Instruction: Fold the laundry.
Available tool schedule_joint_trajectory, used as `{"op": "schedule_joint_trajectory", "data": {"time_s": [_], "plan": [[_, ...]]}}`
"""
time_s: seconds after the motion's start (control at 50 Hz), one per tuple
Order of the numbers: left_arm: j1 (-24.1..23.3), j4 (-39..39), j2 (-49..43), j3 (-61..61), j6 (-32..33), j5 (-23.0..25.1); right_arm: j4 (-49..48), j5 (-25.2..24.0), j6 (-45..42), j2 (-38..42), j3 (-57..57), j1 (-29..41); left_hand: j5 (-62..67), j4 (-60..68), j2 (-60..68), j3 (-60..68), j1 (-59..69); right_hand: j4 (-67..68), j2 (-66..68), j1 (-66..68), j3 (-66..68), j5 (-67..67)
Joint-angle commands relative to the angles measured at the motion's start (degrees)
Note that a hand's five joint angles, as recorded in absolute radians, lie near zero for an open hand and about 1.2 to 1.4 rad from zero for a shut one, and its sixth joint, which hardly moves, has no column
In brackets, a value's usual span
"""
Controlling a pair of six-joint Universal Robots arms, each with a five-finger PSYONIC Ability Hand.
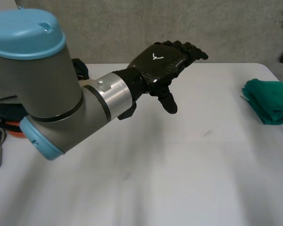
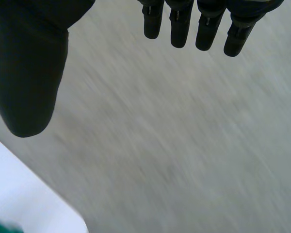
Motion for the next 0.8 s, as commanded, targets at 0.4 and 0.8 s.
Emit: {"op": "schedule_joint_trajectory", "data": {"time_s": [0.4,0.8], "plan": [[36.1,11.8,-10.4,3.1,26.9,-22.8,7.5,-7.3,-29.0,-4.5,27.8,14.6,-1.9,-0.9,-1.1,-1.6,-0.6,-1.8,-2.0,-2.5,-1.6,-2.8],[33.7,24.5,-13.5,6.8,30.1,-23.4,9.2,-7.0,-27.7,-4.6,28.9,13.7,67.4,68.3,68.2,67.7,68.7,-1.8,-2.0,-2.5,-1.6,-2.8]]}}
